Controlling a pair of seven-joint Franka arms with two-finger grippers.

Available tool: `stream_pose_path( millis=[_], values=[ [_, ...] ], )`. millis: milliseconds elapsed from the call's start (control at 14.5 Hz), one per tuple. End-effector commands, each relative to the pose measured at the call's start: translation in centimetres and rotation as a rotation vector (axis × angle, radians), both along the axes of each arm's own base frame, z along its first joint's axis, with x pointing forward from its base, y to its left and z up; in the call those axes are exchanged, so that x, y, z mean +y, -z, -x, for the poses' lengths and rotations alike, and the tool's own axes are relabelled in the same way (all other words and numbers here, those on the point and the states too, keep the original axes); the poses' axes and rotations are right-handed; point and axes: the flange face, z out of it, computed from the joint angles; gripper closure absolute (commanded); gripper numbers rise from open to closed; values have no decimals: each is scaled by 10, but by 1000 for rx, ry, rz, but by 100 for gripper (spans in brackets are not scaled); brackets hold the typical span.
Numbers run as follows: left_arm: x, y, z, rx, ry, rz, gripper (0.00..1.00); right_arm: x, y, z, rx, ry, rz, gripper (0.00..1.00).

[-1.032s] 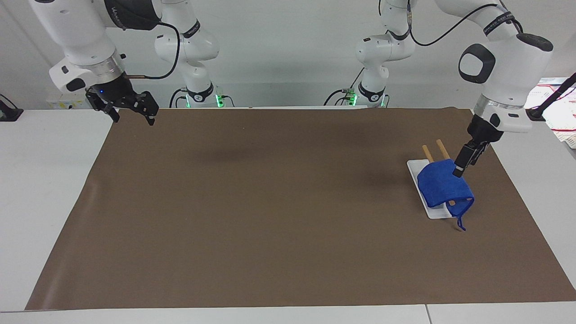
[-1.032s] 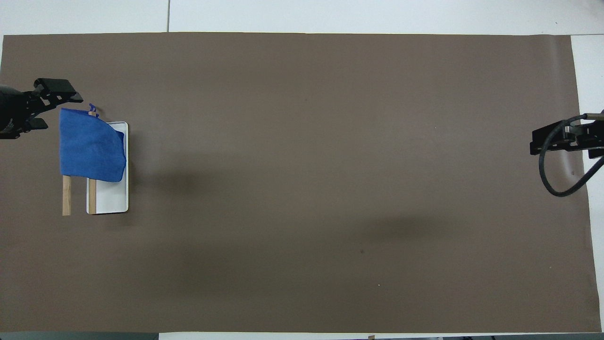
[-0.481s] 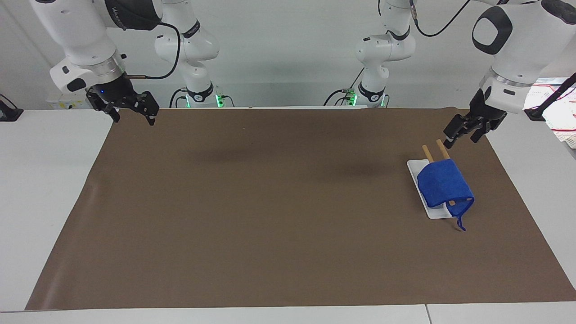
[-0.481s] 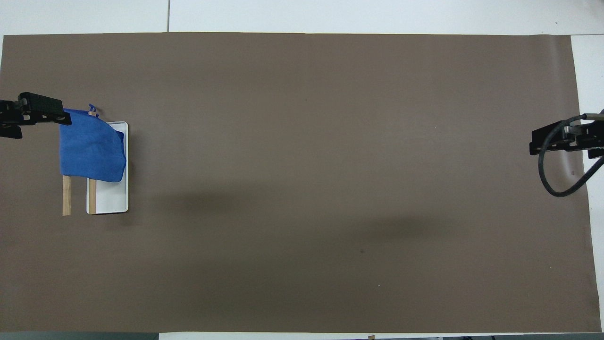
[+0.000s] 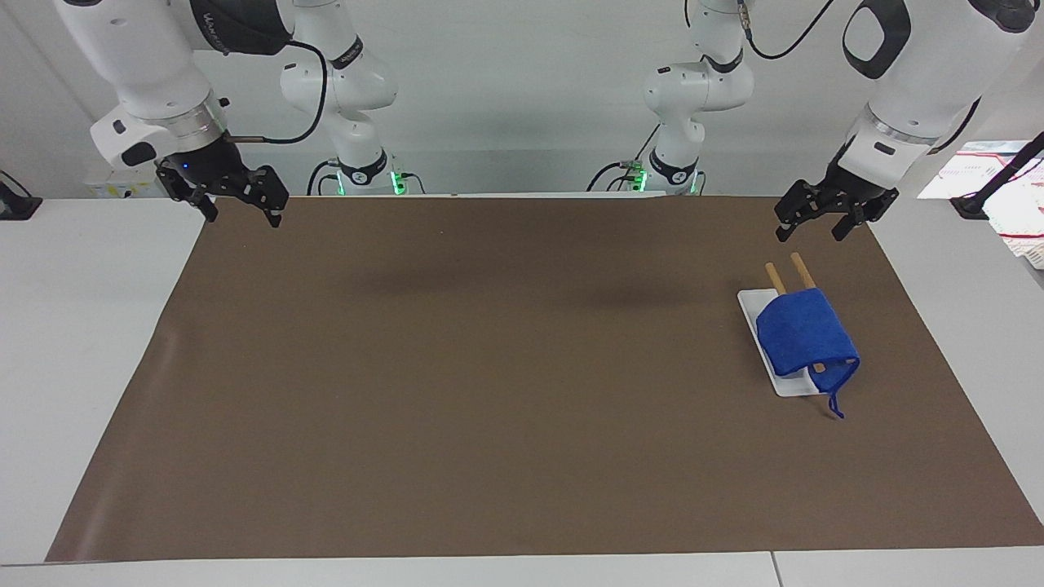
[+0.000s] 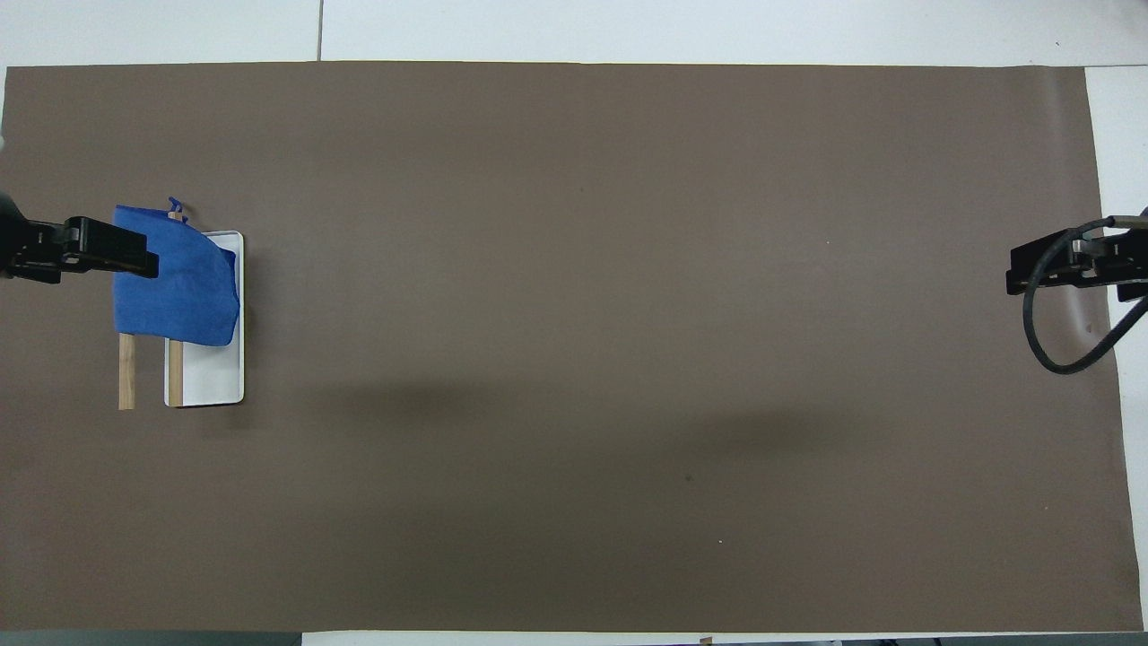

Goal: Right arm passes towel to left arm to hang

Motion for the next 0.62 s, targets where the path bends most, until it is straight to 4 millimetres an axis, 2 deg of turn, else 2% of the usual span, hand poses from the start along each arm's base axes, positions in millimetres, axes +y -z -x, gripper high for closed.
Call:
stream_pose_path(
  millis=[0, 69, 550],
  values=[
    [-1, -4, 9, 9, 39, -22, 0, 0, 0, 6, 2, -20, -2, 0],
    [-6, -1, 9, 12, 48, -22, 0, -1, 0, 6, 2, -18, -4, 0],
    [-14, -2, 10, 9, 60, -64, 0, 0, -1, 4, -6, -18, -2, 0]
  ],
)
